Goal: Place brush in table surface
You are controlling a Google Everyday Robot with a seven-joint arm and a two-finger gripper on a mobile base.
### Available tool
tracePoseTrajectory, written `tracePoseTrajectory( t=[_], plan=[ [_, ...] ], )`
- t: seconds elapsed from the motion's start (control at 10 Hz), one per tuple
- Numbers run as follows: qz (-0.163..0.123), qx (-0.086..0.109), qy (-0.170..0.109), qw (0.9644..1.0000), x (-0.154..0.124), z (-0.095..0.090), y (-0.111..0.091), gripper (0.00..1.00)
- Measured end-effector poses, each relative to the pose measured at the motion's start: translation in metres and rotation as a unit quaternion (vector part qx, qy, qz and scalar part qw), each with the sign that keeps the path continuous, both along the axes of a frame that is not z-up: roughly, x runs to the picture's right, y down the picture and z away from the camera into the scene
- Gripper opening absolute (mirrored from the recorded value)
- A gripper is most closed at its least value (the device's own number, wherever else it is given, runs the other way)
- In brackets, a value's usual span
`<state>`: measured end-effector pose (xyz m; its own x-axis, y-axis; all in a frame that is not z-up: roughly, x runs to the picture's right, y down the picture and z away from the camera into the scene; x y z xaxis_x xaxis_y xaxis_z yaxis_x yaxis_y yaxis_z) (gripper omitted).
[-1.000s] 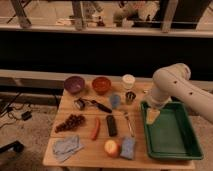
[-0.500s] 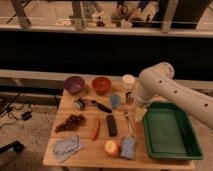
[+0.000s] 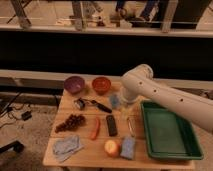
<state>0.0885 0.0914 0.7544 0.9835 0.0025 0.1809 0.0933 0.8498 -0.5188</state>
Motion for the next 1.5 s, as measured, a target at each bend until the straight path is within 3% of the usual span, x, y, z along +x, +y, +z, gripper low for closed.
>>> tracePoseTrajectory(
  t=[0.6,0.8,0.9,1.3,1.5],
  plan=[
    [0.004,-0.001,0.004,1.0,0.003,-0.001,0.001,0.8],
    [-0.002,-0.006,0.032,0.9995,0.004,0.004,0.007,0.8],
    [-0.009,-0.006,0.031,0.9994,-0.004,0.007,0.008,0.8],
    [-0.024,0.008,0.014,0.9996,-0.041,0.024,-0.002,0.8],
    [-0.004,0.008,-0.01,0.9999,-0.06,0.034,-0.011,0.8]
  ],
)
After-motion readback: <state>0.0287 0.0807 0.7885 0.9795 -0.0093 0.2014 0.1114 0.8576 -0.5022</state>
